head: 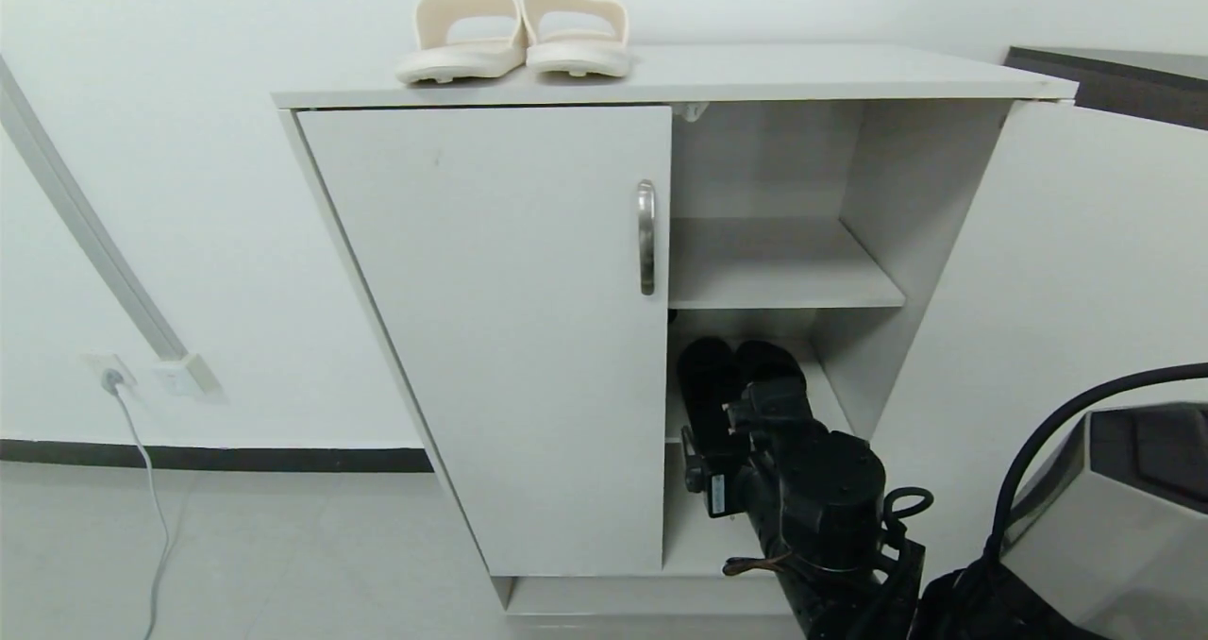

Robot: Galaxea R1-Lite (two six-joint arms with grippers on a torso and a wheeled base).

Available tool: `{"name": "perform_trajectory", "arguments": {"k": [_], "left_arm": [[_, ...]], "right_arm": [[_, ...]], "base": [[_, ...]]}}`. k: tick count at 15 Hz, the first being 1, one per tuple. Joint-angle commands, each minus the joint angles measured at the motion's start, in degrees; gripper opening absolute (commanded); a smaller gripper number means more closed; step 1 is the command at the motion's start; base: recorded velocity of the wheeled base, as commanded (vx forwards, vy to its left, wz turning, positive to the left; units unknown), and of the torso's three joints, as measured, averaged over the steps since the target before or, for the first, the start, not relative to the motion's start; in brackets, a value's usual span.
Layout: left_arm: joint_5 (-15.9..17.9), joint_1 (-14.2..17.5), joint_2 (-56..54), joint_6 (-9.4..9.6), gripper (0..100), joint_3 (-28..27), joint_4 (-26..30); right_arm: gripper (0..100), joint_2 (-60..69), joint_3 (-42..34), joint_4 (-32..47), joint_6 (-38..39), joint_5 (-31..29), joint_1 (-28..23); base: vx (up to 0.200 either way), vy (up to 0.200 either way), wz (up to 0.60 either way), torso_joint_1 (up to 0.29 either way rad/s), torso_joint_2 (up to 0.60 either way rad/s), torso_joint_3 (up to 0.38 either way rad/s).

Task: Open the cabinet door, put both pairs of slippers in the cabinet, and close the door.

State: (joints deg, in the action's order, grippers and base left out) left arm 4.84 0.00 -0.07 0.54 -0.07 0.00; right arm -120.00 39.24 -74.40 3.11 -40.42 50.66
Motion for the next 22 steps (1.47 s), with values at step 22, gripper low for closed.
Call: {"name": "perform_trajectory", "arguments": {"k": [22], "left_arm": [[-0.1, 0.0, 0.1, -0.01, 0, 0.0, 0.0]], "right_arm": [[100, -0.1, -2.0, -4.0, -2.6, 0.5, -0.8]], "base": [[0.000, 0.109, 0.00, 0.001, 0.00, 0.001]]}}
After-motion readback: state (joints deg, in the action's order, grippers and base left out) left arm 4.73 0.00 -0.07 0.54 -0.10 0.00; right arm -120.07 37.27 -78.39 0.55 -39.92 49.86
